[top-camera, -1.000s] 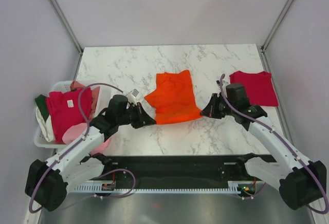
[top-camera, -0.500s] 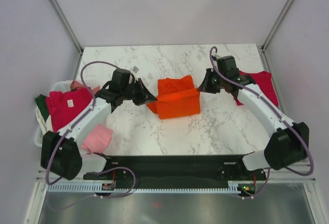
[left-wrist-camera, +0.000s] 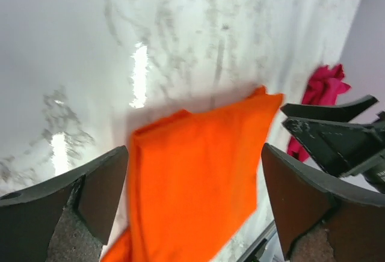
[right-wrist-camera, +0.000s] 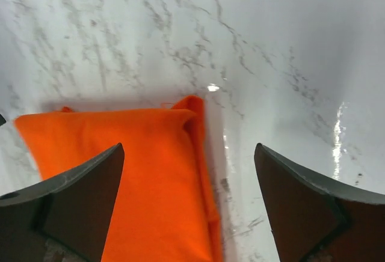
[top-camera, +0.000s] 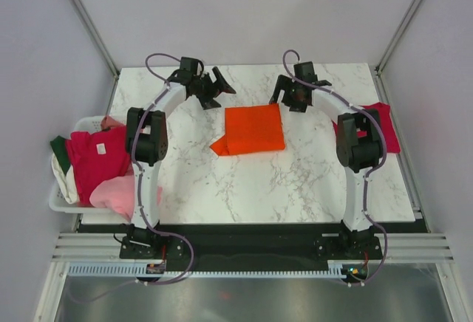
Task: Fold and stack the t-shirts
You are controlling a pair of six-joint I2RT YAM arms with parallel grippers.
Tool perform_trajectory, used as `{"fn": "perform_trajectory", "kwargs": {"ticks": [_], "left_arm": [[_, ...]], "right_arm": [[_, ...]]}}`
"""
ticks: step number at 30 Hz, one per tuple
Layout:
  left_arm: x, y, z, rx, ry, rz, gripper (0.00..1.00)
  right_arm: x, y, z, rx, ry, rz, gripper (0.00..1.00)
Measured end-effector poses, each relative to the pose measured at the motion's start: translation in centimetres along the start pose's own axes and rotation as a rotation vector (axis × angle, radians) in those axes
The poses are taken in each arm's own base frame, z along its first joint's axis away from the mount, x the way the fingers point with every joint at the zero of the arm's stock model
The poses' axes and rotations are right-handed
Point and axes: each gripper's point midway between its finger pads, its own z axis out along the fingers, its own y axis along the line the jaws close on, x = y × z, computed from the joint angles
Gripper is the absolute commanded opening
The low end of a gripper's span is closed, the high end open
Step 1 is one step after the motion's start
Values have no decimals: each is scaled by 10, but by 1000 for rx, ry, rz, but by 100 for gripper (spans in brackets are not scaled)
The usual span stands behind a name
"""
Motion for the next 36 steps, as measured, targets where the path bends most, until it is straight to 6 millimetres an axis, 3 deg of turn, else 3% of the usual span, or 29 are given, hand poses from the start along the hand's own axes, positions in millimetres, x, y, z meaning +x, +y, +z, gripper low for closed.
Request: {"fn": "perform_trajectory", "kwargs": {"ticks": [2,5,11,15,23,29,33,34,36], "left_arm": [[3,19,15,-29,24,-17,100],[15,36,17,-86,60,-23,99],[29,33,-3,-111,48,31,91],[44,34,-13,-125,50,45,89],[59,39,-4,-136,74,51,82],[72,44,9,-146,102,58,80],[76,41,14,-141,104,65,78],[76,41,14,-141,104,66,77],[76,41,15,-141,104,66,77]], "right_arm": [[8,-16,10,32,13,3,98],[11,-26,11,40,-3,-9,91],[15,-27,-1,-44,-27,-15,73],[17,-22,1,-103,-17,-13,71],[38,-18,21,-160,42,0,68],[37,-11,27,-175,43,-11,61],[37,-3,33,-183,45,-25,64],[38,-1,33,-183,45,-30,76],[35,2,33,-176,33,-40,84]]}}
